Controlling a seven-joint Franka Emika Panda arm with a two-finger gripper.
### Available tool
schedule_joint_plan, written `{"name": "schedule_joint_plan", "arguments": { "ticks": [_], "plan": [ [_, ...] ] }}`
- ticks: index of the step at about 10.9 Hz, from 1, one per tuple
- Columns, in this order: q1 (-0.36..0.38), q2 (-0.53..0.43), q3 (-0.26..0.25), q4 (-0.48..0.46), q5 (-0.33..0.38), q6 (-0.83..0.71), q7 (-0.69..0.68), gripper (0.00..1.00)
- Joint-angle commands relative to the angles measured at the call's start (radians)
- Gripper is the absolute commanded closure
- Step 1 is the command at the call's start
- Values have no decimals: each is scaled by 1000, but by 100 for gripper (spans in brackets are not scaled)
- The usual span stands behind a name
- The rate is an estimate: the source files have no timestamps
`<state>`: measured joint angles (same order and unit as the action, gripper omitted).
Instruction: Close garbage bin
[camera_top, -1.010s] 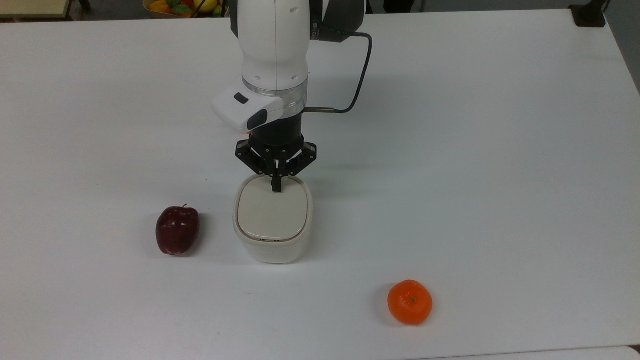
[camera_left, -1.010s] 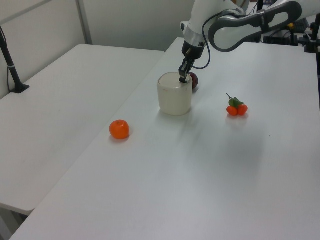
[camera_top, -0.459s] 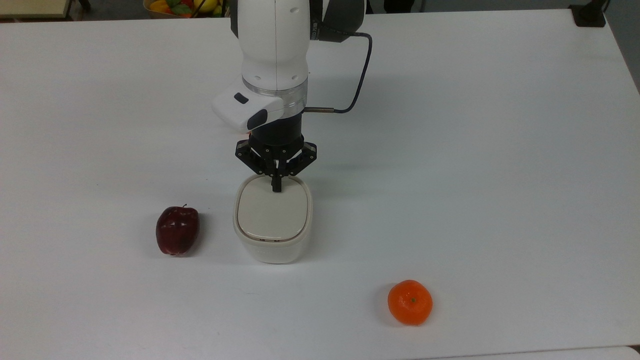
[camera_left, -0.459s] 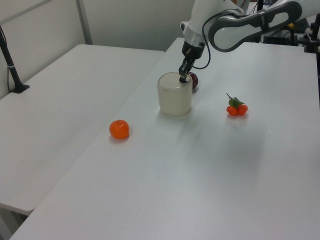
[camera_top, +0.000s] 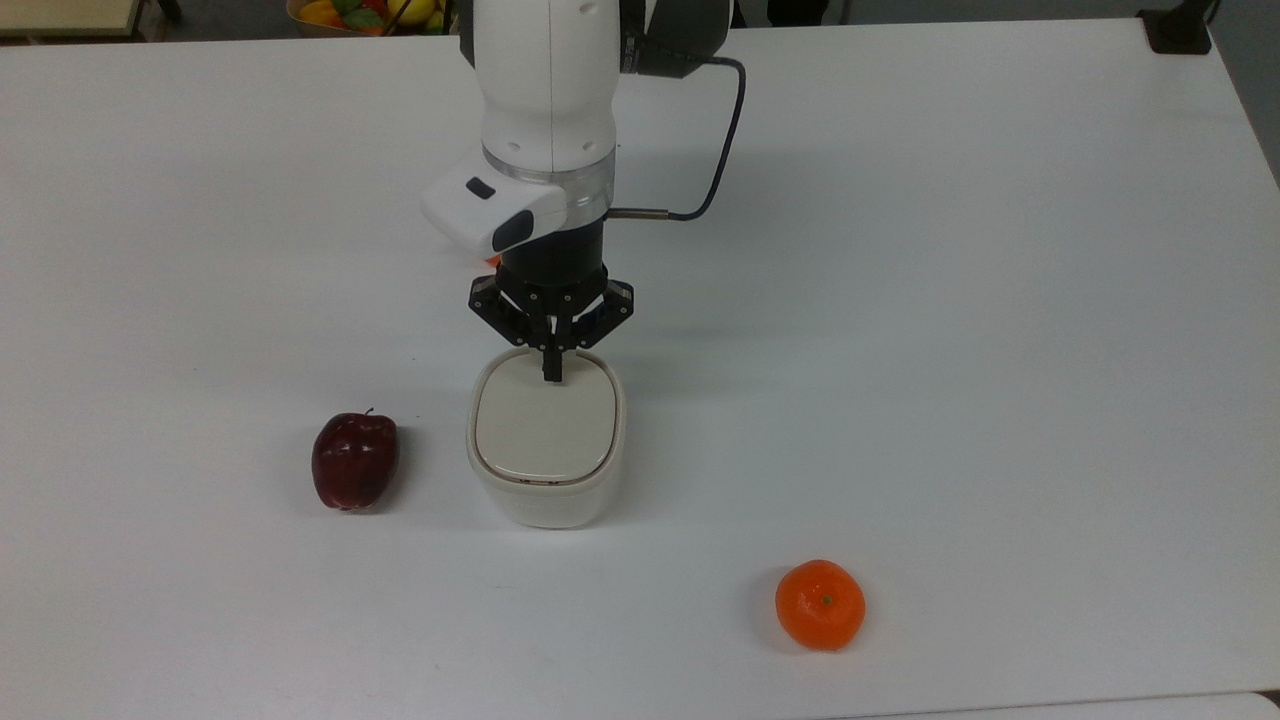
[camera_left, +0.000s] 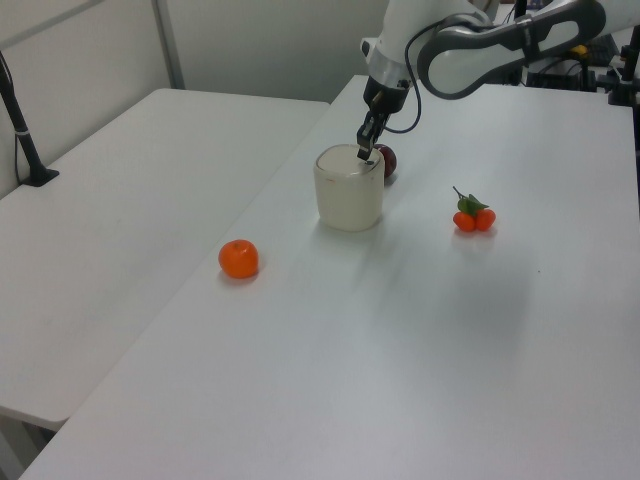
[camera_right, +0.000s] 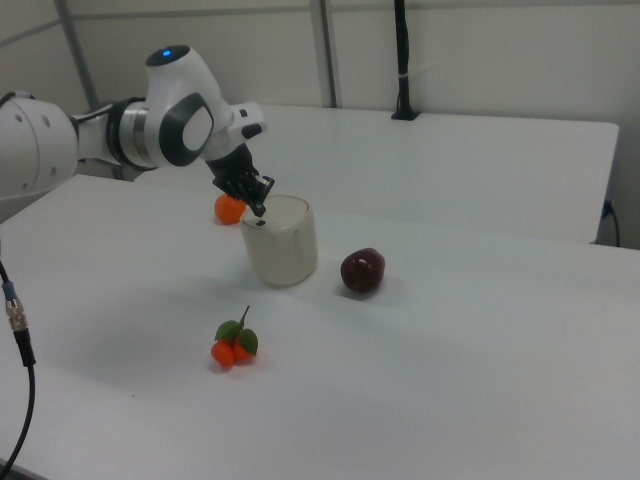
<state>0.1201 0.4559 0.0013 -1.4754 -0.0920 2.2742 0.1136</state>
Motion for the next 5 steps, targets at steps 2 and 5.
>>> {"name": "schedule_joint_plan", "arguments": {
  "ticks": [2,5],
  "plan": [
    [24,-173,-7,-19,11,-330,44,100],
    [27,-265,-7,-28,9,-588,32,100]
  ]
}}
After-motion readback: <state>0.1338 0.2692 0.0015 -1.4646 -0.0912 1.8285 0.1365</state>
